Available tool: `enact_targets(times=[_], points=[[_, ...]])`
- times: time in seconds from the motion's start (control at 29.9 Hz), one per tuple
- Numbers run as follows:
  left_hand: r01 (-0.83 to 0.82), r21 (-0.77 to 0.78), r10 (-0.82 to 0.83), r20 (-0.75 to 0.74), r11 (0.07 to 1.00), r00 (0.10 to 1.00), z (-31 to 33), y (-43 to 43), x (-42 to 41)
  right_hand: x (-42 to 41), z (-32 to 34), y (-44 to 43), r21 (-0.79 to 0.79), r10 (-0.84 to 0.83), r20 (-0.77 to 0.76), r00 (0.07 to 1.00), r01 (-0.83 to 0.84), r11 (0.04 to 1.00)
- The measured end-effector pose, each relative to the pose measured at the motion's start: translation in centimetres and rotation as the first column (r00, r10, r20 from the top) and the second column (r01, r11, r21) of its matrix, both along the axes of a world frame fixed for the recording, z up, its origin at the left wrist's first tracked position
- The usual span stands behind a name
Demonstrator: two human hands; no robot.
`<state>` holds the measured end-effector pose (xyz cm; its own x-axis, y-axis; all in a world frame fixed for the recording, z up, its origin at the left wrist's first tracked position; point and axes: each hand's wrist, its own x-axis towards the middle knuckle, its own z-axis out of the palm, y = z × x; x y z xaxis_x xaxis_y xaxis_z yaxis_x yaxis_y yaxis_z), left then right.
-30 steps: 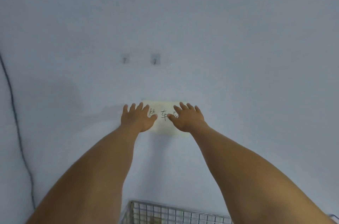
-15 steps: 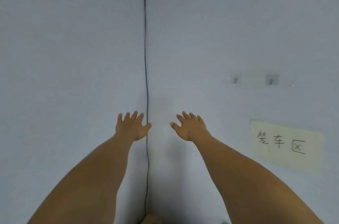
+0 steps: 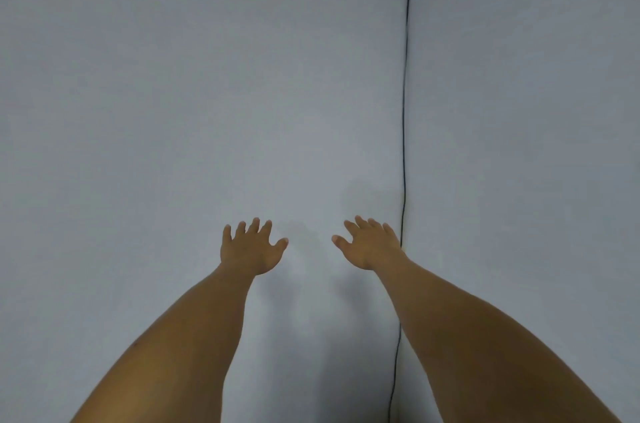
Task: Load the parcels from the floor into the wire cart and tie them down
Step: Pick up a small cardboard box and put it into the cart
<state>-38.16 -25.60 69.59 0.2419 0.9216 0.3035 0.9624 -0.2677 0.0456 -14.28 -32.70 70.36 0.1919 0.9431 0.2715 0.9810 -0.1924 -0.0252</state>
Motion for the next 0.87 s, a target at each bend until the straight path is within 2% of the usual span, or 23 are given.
enact_targets(times=[0.23, 0.4, 0.63, 0.87], points=[[-0.091, -0.001, 0.091, -0.018, 0.996, 0.996, -1.2, 6.2, -6.5, -5.4, -1.3, 9.0, 0.007, 0.096, -0.008, 0.995, -0.096, 0.995], [-0.076, 0.033, 0.078, -0.069, 0.997, 0.995, -1.5, 12.8, -6.6, -5.2, -1.9, 15.7, 0.022, 0.094, -0.011, 0.995, -0.094, 0.995], [0.125, 0.061, -0.120, -0.080, 0.990, 0.990, -0.2, 23.1, 3.1, 3.3, -1.2, 22.1, 0.060, -0.069, -0.038, 0.997, 0.072, 0.996], [0.402, 0.060, -0.401, -0.036, 0.914, 0.916, 0.4, 28.0, 17.8, 14.6, -0.2, 19.6, 0.076, -0.355, -0.039, 0.934, 0.357, 0.931]])
